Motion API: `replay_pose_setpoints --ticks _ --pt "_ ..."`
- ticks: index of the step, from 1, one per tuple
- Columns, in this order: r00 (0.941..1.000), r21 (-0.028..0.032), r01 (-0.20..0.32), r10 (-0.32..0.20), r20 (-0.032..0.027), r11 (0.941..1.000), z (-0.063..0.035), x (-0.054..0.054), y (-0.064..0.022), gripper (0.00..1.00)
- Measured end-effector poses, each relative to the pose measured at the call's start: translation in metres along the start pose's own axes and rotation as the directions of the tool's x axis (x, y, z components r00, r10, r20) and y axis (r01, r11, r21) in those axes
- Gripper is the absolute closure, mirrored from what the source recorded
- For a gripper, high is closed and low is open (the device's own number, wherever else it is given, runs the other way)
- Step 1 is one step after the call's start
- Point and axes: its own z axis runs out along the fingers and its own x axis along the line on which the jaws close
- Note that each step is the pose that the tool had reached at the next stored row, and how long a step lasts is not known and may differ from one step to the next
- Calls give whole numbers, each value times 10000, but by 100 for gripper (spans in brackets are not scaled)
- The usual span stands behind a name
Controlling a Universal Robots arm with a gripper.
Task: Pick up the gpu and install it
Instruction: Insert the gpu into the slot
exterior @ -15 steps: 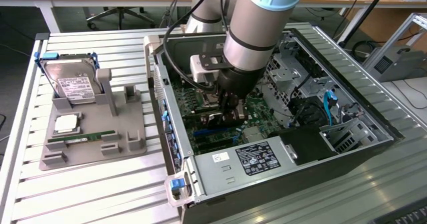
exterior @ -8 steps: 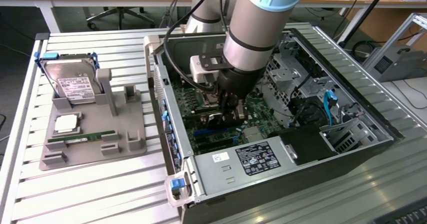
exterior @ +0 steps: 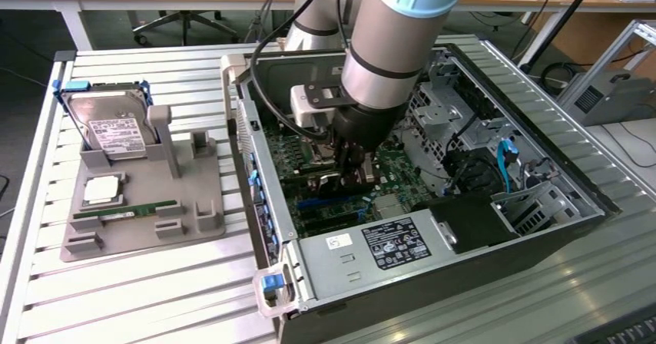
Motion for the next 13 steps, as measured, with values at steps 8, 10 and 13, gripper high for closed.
replay_pose_setpoints --ticks 8,10,13 --pt "10000 0 0 0 -2 10000 16 1 1 73" --pt "10000 2 0 0 3 10000 25 1 0 73" --pt "10000 0 1 -1 0 10000 51 2 0 73"
